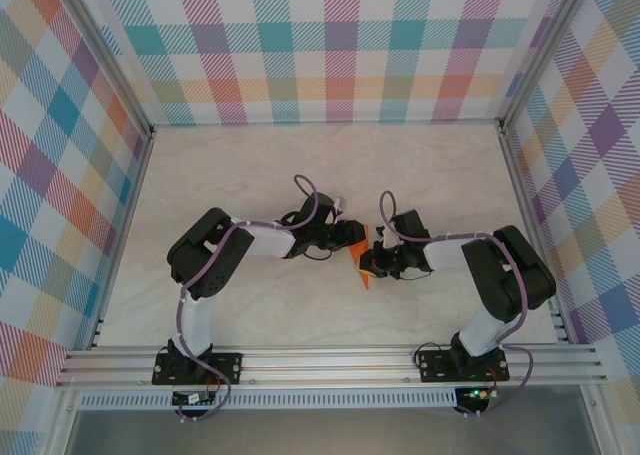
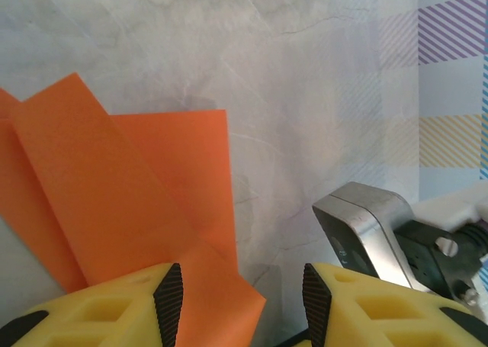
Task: Fold a paper plane with a square sheet of paper (pick it up from the middle)
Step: Fold the wing for the fifth time at the center of the table.
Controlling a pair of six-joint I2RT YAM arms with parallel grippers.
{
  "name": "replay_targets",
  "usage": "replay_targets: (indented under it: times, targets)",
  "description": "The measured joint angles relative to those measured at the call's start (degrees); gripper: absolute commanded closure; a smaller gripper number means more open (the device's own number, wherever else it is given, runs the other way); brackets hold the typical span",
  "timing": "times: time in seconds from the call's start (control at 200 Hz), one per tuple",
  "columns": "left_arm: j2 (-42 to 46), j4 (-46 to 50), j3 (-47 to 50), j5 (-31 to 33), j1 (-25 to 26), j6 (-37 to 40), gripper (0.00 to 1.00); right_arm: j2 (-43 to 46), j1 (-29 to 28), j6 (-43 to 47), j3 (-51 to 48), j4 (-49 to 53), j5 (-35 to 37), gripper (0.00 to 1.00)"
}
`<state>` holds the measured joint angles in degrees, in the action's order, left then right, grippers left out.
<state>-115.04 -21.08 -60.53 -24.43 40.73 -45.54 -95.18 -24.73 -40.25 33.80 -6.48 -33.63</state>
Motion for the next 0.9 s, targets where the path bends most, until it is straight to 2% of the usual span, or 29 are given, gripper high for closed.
replay_targets:
  times: [0.275,0.9]
  targets:
    - [-1.64,1.62,-2.84,-0.04,-0.94,1.51,0.53,-0.02,0.0,0.04,-0.11,-0.13,-0.07,1.0]
    - [-5.03,7.5,-10.21,-0.92,-8.11,8.72,0.51,0.5,0.33,0.59,-1.44,-1.84,-0.48,1.0]
